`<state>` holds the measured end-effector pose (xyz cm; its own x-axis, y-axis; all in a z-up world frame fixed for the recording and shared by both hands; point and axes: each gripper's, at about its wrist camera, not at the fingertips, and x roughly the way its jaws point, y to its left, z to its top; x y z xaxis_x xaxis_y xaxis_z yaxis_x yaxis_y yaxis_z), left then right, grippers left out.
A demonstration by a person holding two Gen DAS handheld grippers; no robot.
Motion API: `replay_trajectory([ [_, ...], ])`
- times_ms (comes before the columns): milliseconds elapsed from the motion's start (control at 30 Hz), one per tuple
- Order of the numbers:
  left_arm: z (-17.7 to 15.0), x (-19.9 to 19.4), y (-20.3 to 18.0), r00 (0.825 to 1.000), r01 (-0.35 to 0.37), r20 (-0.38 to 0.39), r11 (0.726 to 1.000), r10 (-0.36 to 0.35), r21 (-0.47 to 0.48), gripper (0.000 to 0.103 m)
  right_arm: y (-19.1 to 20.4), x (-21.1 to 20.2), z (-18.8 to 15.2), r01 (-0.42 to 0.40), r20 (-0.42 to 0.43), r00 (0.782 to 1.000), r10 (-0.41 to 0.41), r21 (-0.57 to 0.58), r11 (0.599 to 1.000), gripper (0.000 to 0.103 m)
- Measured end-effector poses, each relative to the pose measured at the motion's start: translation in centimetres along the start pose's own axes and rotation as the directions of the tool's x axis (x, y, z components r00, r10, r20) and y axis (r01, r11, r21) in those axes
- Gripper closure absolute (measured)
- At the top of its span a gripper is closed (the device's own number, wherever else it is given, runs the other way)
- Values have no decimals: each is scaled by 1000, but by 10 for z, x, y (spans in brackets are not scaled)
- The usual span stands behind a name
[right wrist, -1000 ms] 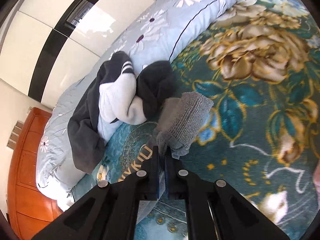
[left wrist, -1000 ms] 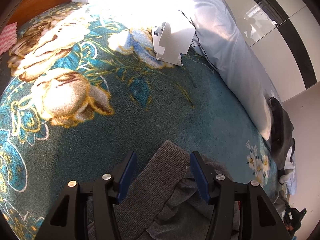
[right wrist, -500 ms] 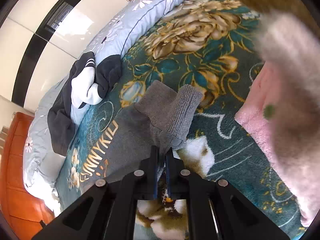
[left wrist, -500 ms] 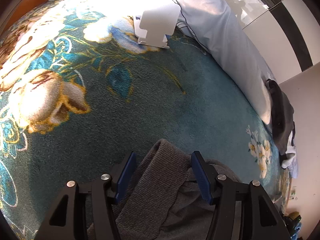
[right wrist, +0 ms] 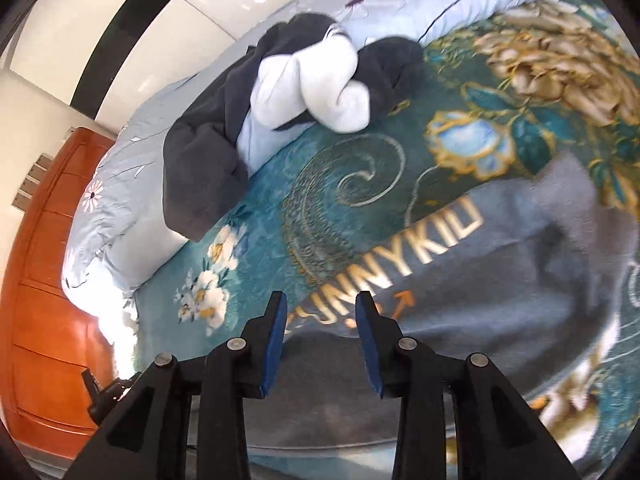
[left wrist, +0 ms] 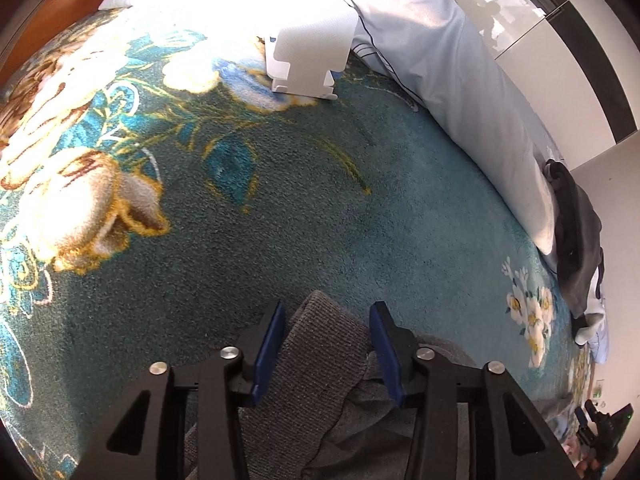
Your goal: Fold clothes
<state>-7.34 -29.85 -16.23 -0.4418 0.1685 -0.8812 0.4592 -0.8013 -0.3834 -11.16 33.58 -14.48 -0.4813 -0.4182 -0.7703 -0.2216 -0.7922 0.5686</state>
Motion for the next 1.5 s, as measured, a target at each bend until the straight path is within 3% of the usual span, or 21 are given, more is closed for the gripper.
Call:
replay_trajectory([
  [100, 1, -5, -2, 1000, -11, 22, 1000, 10, 1, 71, 4, 29, 4, 33, -100, 995, -25, 77, 997, 66],
  [133, 1, -8, -2, 999, -12, 30, 1000, 12, 3, 86, 6, 35, 3, 57, -125, 991, -45, 92, 994, 66],
  [233, 3, -21, -1, 997, 4, 79, 1000, -5, 9, 93, 3, 40, 4, 111, -131, 987, -96, 118, 987, 67],
  [267, 5, -25, -1, 996, 14, 93, 1000, -14, 8, 94, 1, 38, 5, 108, -126, 988, -92, 122, 987, 76],
  [300, 7, -26, -3, 995, 21, 94, 1000, -22, 12, 96, -1, 36, 6, 104, -122, 989, -88, 127, 986, 93],
  [500, 10, -34, -5, 994, -14, 106, 998, 8, 57, 93, -12, 26, 12, 80, -93, 993, -66, 155, 985, 98],
  [600, 8, -36, 2, 994, -12, 107, 1000, 9, 28, 91, -15, 22, 16, 72, -79, 995, -59, 167, 983, 98],
  [667, 10, -36, 7, 994, -28, 109, 999, 25, 26, 81, -16, 20, 18, 73, -77, 995, -61, 166, 983, 98],
  [733, 11, -33, 11, 996, -18, 91, 1000, 16, 21, 65, -17, 22, 18, 68, -84, 995, -55, 167, 983, 98],
  [833, 13, -25, 17, 999, 23, 43, 1000, -23, 5, 60, -17, 28, 16, 51, -102, 994, -33, 180, 982, 98],
  [1000, 14, -16, 13, 991, 129, -41, 991, -130, -23, 61, -13, 37, 14, 51, -138, 990, -25, 187, 981, 96],
  [1100, 14, -14, 1, 992, 99, -78, 995, -97, 22, 63, -7, 42, 15, 77, -169, 984, -49, 163, 984, 96],
  [1200, 12, -9, -7, 992, 82, -102, 995, -77, 48, 74, -5, 50, 13, 107, -205, 976, -73, 160, 981, 96],
  [1233, 11, -9, -9, 991, 89, -103, 995, -84, 48, 83, -6, 51, 12, 105, -204, 976, -70, 163, 981, 96],
  [1400, 9, -26, -4, 987, 163, 0, 986, -164, -35, 93, -8, 46, 16, 36, -141, 990, -10, 185, 982, 101],
  [1500, 15, -53, 4, 968, 232, 118, 969, -221, -90, 94, -6, 35, 25, -36, -63, 997, 49, 197, 980, 101],
])
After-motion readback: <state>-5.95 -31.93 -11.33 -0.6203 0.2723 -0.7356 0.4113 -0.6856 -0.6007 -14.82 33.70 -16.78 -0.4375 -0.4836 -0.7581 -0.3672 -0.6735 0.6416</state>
